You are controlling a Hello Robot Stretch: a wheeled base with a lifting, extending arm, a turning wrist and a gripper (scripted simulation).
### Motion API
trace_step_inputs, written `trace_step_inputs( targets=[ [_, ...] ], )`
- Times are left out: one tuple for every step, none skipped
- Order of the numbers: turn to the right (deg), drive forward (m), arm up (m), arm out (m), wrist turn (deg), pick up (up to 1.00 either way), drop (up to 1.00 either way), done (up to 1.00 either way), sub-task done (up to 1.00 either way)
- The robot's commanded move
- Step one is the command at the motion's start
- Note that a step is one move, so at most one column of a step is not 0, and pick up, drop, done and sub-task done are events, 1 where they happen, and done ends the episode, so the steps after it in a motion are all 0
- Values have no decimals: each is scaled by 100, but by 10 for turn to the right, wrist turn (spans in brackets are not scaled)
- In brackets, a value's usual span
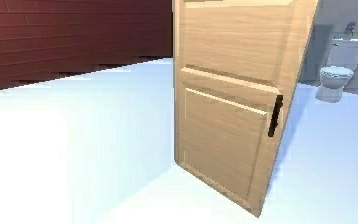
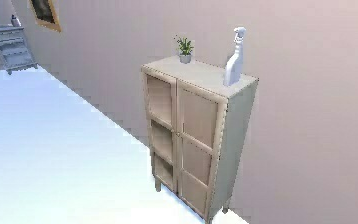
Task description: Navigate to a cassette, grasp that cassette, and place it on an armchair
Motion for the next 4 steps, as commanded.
trace_step_inputs(
  targets=[
    [0,30,0,0,0,0,0,0,0],
    [-450,0,0,0,0,0,0,0,0],
    [-60,0,0,0,0,0,0,0,0],
    [0,100,0,0,0,0,0,0,0]
  ],
)
